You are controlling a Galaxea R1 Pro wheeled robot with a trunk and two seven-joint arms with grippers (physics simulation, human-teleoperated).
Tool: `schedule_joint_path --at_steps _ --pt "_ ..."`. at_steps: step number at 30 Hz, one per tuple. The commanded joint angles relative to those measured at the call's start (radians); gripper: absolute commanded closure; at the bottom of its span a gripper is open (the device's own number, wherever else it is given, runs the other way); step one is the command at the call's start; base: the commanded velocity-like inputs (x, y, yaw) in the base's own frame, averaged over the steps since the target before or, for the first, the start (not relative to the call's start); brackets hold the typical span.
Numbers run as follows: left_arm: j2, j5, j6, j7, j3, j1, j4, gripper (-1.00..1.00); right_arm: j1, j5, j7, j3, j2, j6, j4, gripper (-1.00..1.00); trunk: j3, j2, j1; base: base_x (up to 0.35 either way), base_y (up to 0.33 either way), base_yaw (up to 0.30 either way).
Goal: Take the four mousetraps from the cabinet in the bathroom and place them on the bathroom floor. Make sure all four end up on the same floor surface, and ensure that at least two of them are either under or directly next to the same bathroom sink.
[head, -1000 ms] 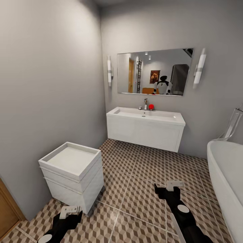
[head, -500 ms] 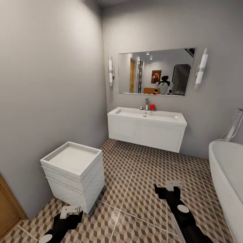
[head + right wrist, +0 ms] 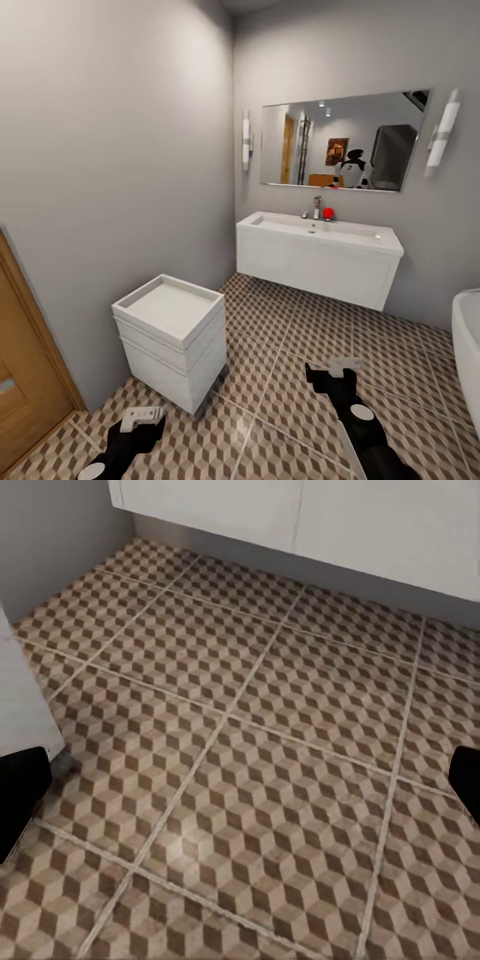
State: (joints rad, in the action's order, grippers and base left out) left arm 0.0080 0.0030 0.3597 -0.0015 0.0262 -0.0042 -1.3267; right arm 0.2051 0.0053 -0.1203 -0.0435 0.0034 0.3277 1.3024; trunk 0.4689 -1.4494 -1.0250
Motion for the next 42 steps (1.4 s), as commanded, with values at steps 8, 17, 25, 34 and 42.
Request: schedule_joint_path --at_steps 8,17,25,34,42 --pt "-0.001 0.001 0.007 0.0 -0.002 0.0 0.0 -1.0 0.0 -0.001 -0.006 -0.002 0.0 0.006 0.002 -1.0 0.001 -0.001 0.0 0.0 0.0 0.259" --pt "-0.01 0.0 0.005 -0.002 -0.013 0.0 0.0 -1.0 0.0 0.0 -0.006 -0.003 0.0 0.006 0.002 -1.0 0.001 -0.001 0.0 0.0 0.0 0.259" --pt "-0.011 0.0 0.003 -0.004 -0.014 0.0 0.0 -1.0 0.0 0.001 -0.006 -0.002 0.0 0.005 0.002 -1.0 0.001 -0.001 0.0 0.0 0.0 0.259" --pt "-0.011 0.001 0.002 -0.005 -0.014 0.0 0.001 -1.0 0.0 0.001 -0.006 -0.003 0.0 0.005 0.002 -1.0 0.001 -0.001 0.0 0.0 0.0 0.259" --pt "-0.011 0.001 0.001 -0.005 -0.014 0.0 0.003 -1.0 0.0 0.0 -0.006 -0.003 0.0 0.006 0.002 -1.0 0.001 -0.001 0.0 0.0 0.0 0.259"
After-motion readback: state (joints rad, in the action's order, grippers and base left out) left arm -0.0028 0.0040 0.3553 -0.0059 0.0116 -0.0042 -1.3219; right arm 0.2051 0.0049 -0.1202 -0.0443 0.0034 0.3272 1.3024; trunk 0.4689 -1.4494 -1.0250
